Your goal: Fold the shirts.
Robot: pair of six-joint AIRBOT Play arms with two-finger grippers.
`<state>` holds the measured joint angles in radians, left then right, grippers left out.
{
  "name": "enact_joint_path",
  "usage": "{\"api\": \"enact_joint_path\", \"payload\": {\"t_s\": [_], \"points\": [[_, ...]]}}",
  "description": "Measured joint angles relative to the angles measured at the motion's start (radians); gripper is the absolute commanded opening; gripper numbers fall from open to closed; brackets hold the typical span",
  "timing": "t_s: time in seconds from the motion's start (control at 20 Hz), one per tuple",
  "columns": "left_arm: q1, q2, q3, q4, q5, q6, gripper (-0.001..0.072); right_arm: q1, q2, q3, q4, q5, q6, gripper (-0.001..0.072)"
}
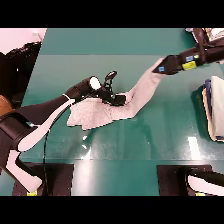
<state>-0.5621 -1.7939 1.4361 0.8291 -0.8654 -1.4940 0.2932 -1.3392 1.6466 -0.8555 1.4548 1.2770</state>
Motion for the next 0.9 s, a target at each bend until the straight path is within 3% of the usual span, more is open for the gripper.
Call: {"api": "enact_joint_path", "payload": {"t_s": [0.35,0.55,0.75,0.8,0.85,0.9], "points": [[0.078,0.05,0.018,0.031,-0.018,0.0,0.0024,0.182,-0.009,0.027,0.0,-0.13,0.004,0.0012],[0.24,0.185,0.024,0.117,-0.058,0.0,0.0025,0.297,-0.068,0.029,0.014,-0.212,-0.018,0.0014],[0.424,0.35,0.026,0.211,-0.109,0.0,0.0026,0.437,-0.193,0.03,0.155,-0.317,-0.131,0.0017],[0.462,0.384,0.026,0.225,-0.124,0.0,0.0026,0.47,-0.227,0.03,0.191,-0.344,-0.161,0.0119],[0.497,0.419,0.026,0.236,-0.135,0.0,0.0026,0.504,-0.265,0.036,0.22,-0.37,-0.192,0.0347],[0.527,0.446,0.026,0.242,-0.144,0.0,0.0025,0.53,-0.299,0.048,0.242,-0.386,-0.22,0.0523]]}}
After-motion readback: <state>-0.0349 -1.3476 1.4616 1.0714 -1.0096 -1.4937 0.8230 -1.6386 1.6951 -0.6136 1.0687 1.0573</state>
